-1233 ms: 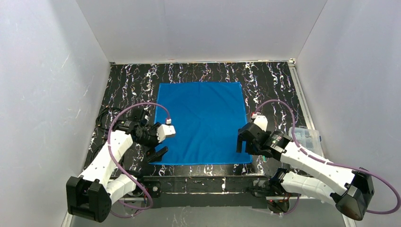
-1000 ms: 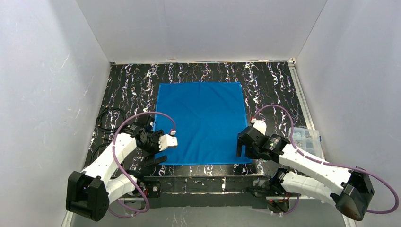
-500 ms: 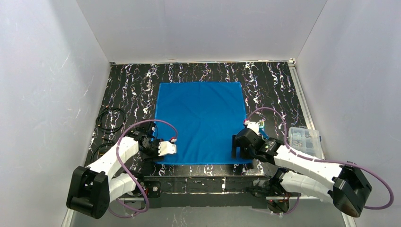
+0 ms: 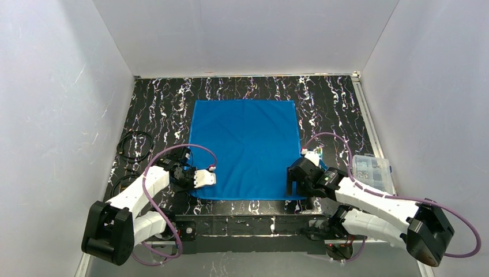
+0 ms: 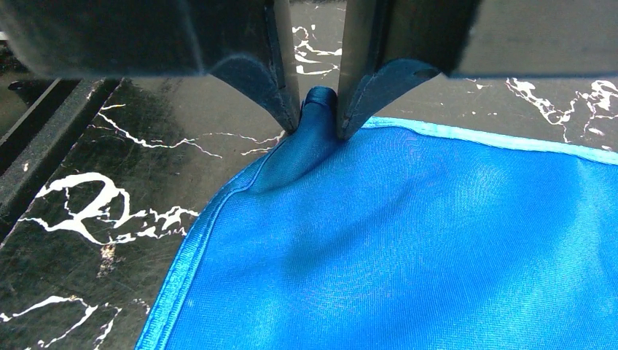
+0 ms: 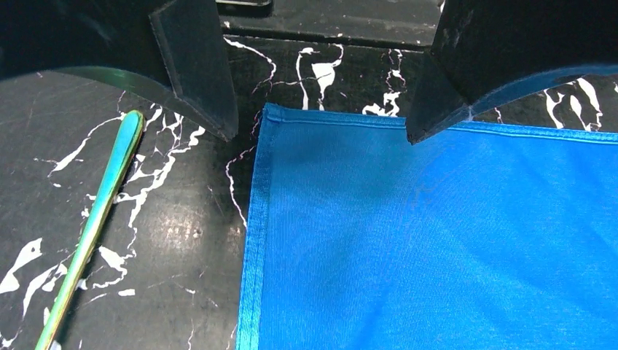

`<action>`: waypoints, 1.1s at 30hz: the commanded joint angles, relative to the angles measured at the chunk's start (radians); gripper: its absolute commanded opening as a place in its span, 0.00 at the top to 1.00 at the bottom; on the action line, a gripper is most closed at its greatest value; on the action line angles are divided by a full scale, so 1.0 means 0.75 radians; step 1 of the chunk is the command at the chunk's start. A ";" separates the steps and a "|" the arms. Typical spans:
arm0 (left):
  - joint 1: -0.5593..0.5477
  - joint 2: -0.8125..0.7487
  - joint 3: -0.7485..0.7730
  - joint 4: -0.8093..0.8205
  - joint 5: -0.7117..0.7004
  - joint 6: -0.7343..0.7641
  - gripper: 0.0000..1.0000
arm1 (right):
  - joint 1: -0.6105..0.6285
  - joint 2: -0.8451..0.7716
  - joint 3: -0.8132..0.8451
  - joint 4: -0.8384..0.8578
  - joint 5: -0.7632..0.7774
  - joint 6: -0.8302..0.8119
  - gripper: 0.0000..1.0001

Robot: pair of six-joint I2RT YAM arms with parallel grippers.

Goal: Fold the napkin into a case and place the utensils inside
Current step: Pick up the flattened napkin from the center of the board.

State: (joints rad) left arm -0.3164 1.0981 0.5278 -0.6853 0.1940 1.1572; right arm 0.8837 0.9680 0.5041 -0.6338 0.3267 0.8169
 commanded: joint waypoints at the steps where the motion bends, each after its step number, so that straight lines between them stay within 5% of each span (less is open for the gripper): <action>1: -0.002 -0.022 0.009 -0.025 0.030 -0.021 0.77 | -0.004 -0.032 -0.004 -0.041 -0.029 0.078 0.09; 20: -0.003 -0.246 -0.016 -0.165 -0.029 0.042 0.62 | -0.006 -0.069 -0.032 -0.011 -0.023 0.124 0.63; 27: -0.004 -0.189 0.042 -0.156 -0.001 0.002 0.95 | -0.006 -0.086 0.056 -0.075 0.025 0.102 0.99; 33: -0.003 -0.174 0.114 -0.160 -0.008 -0.045 1.00 | -0.005 -0.076 0.187 -0.190 0.048 0.047 0.99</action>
State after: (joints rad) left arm -0.3164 0.9730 0.5579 -0.7715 0.1791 1.1511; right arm 0.8833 0.9218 0.5587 -0.7067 0.3267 0.8772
